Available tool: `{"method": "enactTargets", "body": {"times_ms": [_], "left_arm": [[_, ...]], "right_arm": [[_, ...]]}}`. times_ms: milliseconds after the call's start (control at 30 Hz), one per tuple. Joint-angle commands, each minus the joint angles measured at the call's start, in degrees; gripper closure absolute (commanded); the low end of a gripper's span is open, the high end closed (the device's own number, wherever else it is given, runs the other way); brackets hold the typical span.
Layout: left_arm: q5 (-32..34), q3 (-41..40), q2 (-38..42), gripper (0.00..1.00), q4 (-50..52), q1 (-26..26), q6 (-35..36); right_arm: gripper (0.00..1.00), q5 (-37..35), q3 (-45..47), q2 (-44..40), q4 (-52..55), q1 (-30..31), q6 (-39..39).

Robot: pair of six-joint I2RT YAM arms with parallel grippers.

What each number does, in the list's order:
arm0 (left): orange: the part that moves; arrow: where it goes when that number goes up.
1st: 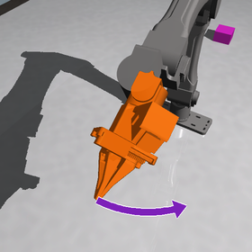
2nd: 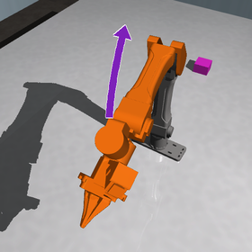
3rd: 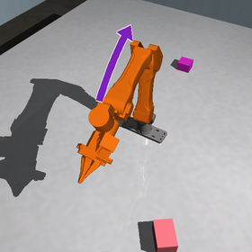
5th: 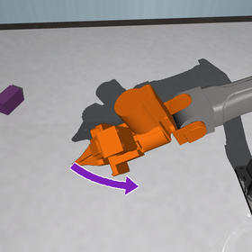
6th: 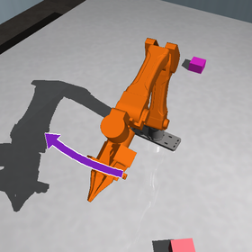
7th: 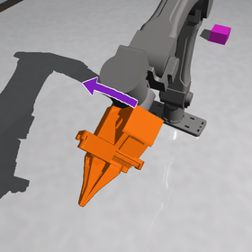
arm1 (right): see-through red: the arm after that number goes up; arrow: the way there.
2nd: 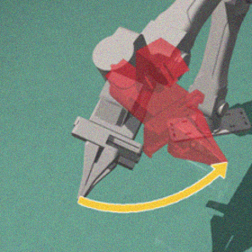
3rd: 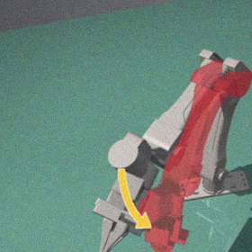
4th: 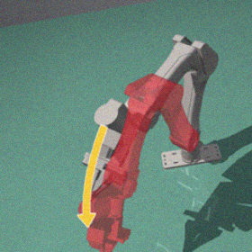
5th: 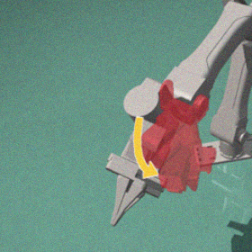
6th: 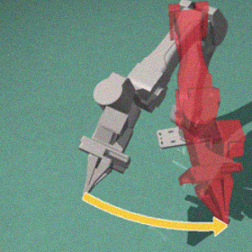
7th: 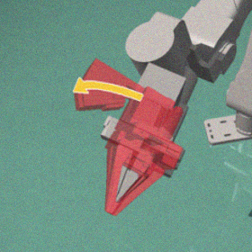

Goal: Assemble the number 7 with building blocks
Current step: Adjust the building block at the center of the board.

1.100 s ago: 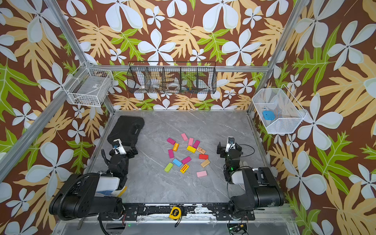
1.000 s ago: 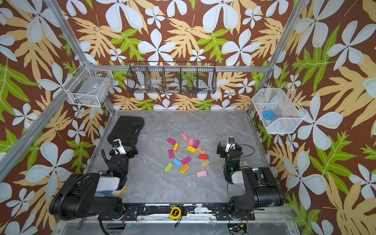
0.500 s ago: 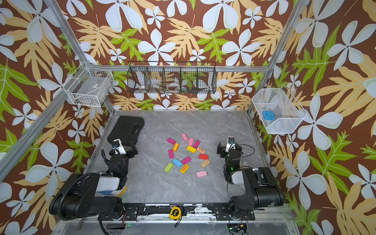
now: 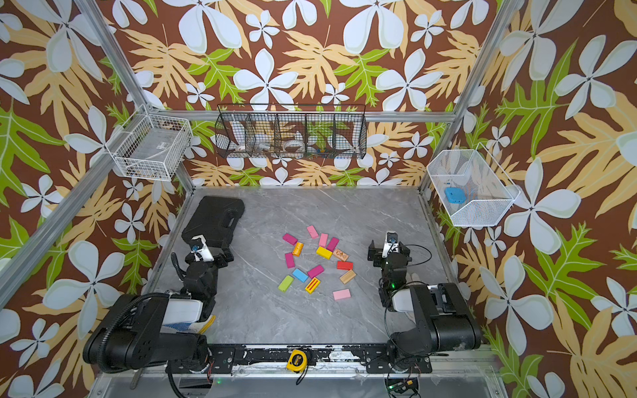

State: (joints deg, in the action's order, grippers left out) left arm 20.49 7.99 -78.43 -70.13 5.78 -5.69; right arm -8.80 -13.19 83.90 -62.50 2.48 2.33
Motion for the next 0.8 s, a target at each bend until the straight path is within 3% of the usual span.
{"method": "enactTargets", "body": {"times_ms": [0,433,533,767], "left_arm": [[-0.6,0.4,-0.1,0.00,-2.3,-0.1,0.7],[-0.3,0.3,0.2,0.00,-2.4,-0.1,0.5],[1.3,0.2,2.0,0.00,-0.8,0.1,-0.2],[14.2,2.0,7.6,0.00,6.1,6.4,2.6]], "right_arm": [[0.01,0.1,-0.3,0.1,-1.4,0.0,-0.5],[0.00,-0.7,0.1,-0.5,-1.9,0.2,-0.7],[0.00,-2.5,-1.1,-3.0,2.2,0.9,-0.6],[0.00,-7.7,-4.1,-7.5,10.2,2.5,-0.8]]}}
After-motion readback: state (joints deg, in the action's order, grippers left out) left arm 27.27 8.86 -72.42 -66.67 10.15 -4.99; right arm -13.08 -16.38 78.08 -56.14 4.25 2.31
